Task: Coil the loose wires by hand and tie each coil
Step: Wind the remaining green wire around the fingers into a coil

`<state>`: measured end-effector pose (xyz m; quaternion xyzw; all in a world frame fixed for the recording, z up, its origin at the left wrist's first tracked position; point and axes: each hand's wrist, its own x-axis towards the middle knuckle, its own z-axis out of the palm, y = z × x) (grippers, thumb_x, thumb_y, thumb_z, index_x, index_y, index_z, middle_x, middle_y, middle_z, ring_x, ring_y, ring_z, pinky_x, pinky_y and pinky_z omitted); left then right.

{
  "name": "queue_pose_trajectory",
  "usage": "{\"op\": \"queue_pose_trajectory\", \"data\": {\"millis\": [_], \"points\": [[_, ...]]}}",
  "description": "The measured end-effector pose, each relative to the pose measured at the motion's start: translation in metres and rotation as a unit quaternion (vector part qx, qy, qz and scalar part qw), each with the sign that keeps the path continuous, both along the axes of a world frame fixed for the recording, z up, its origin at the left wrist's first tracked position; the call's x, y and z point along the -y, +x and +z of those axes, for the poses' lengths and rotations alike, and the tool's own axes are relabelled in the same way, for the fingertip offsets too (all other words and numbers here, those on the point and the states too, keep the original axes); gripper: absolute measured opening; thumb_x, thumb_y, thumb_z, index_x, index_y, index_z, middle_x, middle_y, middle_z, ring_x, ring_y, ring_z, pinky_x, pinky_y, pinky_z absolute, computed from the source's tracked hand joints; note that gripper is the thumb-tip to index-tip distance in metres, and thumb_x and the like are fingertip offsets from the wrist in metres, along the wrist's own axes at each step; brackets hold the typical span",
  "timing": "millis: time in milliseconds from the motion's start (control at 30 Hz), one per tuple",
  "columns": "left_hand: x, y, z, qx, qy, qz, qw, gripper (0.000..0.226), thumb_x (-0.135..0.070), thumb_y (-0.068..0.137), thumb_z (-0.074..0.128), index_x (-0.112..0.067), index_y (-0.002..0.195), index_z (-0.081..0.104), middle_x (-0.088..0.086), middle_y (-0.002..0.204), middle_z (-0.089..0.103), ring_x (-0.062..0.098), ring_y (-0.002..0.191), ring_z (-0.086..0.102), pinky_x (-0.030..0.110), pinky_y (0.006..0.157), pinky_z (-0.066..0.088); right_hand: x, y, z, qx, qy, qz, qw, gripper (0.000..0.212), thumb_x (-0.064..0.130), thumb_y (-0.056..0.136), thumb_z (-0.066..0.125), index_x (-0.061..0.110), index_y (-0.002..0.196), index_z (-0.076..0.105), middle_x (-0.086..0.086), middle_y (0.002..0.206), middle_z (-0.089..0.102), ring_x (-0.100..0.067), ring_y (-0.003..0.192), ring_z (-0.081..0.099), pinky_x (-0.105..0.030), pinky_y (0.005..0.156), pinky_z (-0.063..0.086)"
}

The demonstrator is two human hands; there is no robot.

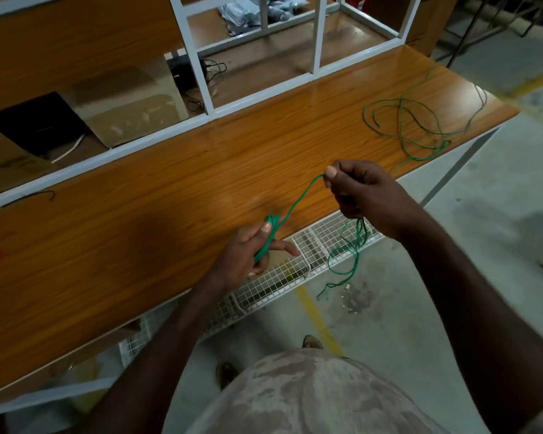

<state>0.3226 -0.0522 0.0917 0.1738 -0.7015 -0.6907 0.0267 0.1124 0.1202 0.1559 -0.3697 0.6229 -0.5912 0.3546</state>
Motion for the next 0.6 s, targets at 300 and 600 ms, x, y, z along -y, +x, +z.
{"op": "queue_pose_trajectory", "data": {"millis": [300,600], "points": [[-0.019,0.007,0.018,-0.039,0.201,-0.101,0.974,0.053,-0.034,0.117,0.023,-0.012,0.156,0.051,0.024,0.102,0.077,0.014,0.039,0.016,0.027,0.04,0.014,0.015,-0.002,-0.037,-0.106,0.064,-0.064,0.99,0.035,0.03,0.111,0.059,-0.001,0.095,0.064,0.005,0.057,0.04,-0.018,0.052,0.036,-0.032,0.051,0.032],[-0.024,0.0,0.043,-0.138,0.35,-0.059,0.925,0.057,-0.036,0.114,0.021,-0.009,0.158,0.046,0.004,0.108,0.08,0.007,0.037,0.021,0.015,0.036,0.023,0.006,0.035,-0.08,-0.047,0.057,0.024,0.997,0.032,0.03,0.114,0.051,0.0,0.104,0.058,-0.02,0.082,0.044,-0.018,0.071,0.048,-0.037,0.063,0.049]]}}
